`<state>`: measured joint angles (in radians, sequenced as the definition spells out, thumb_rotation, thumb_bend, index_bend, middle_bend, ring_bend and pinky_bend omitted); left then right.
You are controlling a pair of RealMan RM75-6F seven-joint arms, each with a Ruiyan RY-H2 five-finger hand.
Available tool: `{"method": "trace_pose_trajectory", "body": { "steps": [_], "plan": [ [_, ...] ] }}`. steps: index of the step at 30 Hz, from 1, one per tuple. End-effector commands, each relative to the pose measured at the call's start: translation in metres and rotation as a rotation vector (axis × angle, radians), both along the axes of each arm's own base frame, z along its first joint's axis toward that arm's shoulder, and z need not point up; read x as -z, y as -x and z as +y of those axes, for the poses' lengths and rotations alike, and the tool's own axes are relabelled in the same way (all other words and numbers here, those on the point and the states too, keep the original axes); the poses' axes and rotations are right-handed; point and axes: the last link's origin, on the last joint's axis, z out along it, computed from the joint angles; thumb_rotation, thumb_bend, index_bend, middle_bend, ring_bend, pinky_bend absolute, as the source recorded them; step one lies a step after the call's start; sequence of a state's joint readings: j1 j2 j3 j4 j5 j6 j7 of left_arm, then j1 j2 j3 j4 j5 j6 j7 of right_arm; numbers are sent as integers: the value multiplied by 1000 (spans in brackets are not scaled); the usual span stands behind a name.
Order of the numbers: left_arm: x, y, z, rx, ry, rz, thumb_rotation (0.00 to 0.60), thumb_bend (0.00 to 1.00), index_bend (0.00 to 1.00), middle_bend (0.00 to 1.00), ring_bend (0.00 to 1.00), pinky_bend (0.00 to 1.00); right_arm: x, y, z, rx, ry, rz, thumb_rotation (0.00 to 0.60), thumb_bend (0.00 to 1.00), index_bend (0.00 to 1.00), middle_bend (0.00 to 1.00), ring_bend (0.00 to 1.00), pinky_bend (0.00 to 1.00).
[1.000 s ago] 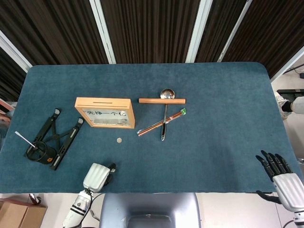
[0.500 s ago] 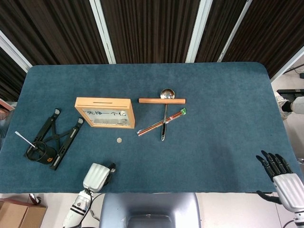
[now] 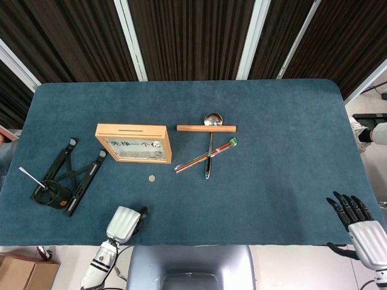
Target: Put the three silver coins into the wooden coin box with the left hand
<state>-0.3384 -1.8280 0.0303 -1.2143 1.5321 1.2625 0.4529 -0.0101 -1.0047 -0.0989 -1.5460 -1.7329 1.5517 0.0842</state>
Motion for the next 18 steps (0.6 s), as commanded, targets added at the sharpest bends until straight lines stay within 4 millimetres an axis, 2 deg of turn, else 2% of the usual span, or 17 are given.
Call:
{"method": "trace_pose_trajectory", "body": {
  "steps": [1, 7, 18],
  "plan": [
    [0, 0, 1, -1, -2, -7, 600, 377, 503, 1000, 1000, 1000, 0, 0, 0, 1, -1, 0, 600, 149, 0, 0, 0, 0],
    [0, 0, 2, 4, -11, -18, 600, 410, 525, 1000, 1000, 1000, 1, 0, -1, 3, -2, 2, 600, 149, 0, 0, 0, 0],
    [-4, 0, 4, 13, -25, -17, 600, 406, 509, 1000, 1000, 1000, 1, 0, -1, 4, -2, 4, 600, 149, 0, 0, 0, 0]
  ]
}}
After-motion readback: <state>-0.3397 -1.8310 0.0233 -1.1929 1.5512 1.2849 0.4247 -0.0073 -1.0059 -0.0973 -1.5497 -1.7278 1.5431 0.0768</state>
